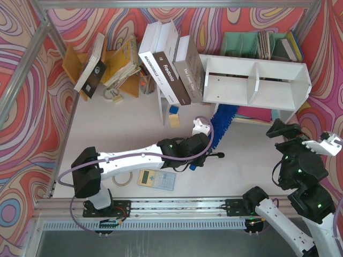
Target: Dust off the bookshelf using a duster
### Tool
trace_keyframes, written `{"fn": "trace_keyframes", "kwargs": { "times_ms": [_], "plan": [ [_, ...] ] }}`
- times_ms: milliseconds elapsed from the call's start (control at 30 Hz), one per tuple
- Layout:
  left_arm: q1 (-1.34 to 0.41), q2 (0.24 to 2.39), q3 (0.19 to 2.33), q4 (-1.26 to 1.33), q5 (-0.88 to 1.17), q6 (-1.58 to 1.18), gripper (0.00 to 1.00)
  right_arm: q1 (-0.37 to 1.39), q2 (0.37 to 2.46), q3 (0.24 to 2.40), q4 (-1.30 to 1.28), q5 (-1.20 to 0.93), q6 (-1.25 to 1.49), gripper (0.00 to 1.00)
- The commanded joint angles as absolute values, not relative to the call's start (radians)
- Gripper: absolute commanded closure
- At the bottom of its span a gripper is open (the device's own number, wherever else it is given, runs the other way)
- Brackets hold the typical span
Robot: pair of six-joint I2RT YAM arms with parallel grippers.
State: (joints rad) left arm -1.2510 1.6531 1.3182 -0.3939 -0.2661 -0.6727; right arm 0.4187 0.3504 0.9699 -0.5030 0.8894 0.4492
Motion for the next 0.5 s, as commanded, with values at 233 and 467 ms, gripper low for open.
{"fn": "trace_keyframes", "kwargs": {
  "times_ms": [233, 467],
  "plan": [
    [-1.256, 1.567, 1.303, -0.356, -0.255, -0.587, 1.0, 0.422, 0.373, 0.992, -0.492, 0.893, 0.439, 0.01],
    [-1.278, 1.552, 1.296, -0.359, -0.254, -0.538, 1.0, 0.422, 0.377, 0.985, -0.492, 0.888, 0.451, 0.01]
  ]
}}
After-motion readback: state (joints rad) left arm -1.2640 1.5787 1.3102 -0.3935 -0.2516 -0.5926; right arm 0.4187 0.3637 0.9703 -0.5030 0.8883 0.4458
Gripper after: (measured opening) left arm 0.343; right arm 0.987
